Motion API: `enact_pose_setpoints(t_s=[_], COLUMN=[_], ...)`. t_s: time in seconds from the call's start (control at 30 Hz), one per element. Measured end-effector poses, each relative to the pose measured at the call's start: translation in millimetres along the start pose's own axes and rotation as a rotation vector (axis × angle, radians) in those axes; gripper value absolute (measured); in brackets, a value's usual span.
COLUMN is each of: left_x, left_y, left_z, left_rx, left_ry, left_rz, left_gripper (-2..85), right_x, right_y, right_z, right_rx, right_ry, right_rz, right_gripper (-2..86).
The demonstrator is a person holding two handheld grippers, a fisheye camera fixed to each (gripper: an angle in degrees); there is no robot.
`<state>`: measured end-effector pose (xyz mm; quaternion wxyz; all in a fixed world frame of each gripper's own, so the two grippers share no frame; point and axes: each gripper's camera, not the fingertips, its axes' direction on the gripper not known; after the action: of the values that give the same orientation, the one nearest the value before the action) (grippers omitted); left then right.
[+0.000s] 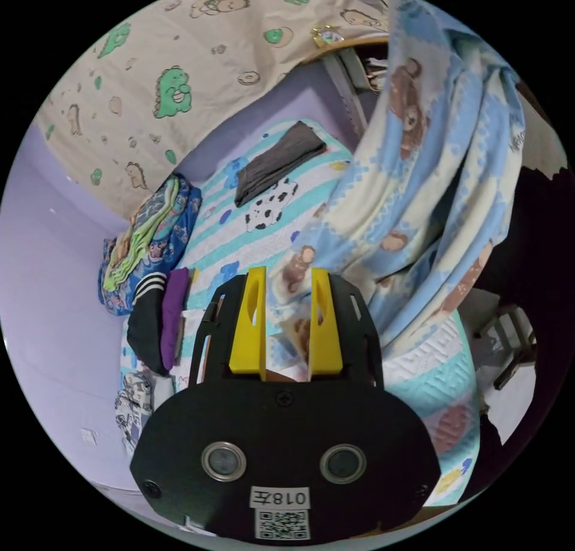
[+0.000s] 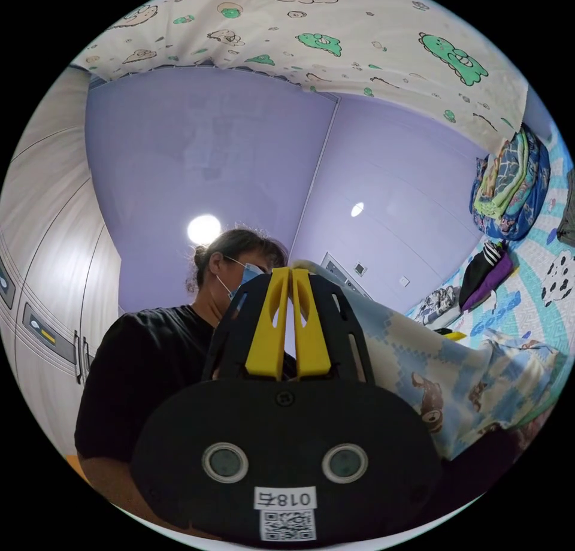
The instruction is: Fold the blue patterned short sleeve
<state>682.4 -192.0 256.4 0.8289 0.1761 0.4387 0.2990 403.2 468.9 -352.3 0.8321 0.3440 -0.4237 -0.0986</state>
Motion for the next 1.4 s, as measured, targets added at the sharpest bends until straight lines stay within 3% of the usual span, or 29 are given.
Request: enact_pose_setpoints(t_s=[0.27,0.8,1.03,1.2,1.27,1.4], left_x=[30,84,85,48,29,15], left_y=[-12,9,34,97,146,221], left_z=[32,-3,-27,-91,-145,-251], left_rx=[-0.150,-0.134,-0.071,0.063,0.167,0.309], left_ry=[0.020,0.063,0.009,0.060,0.067,-0.020], left_rz=[0.227,0.379,0.159,-0.250,-0.489,-0.763], left_gripper=[10.6,10.3,-0.2,-0.9,-1.0,-1.0], right_x=[-7,-22,-38,-54,-57,-54], right_y=[7,23,33,37,32,10], right_z=[-1,-5,-4,2,10,44], right_rx=[0.009,0.029,0.031,0.019,-0.004,-0.079], right_ry=[0.008,0.022,0.048,0.070,0.101,0.214], right_rz=[-0.010,-0.009,-0.005,-0.027,-0.048,-0.090], right_gripper=[-0.3,-0.3,-0.3,-0.3,-0.4,-0.4])
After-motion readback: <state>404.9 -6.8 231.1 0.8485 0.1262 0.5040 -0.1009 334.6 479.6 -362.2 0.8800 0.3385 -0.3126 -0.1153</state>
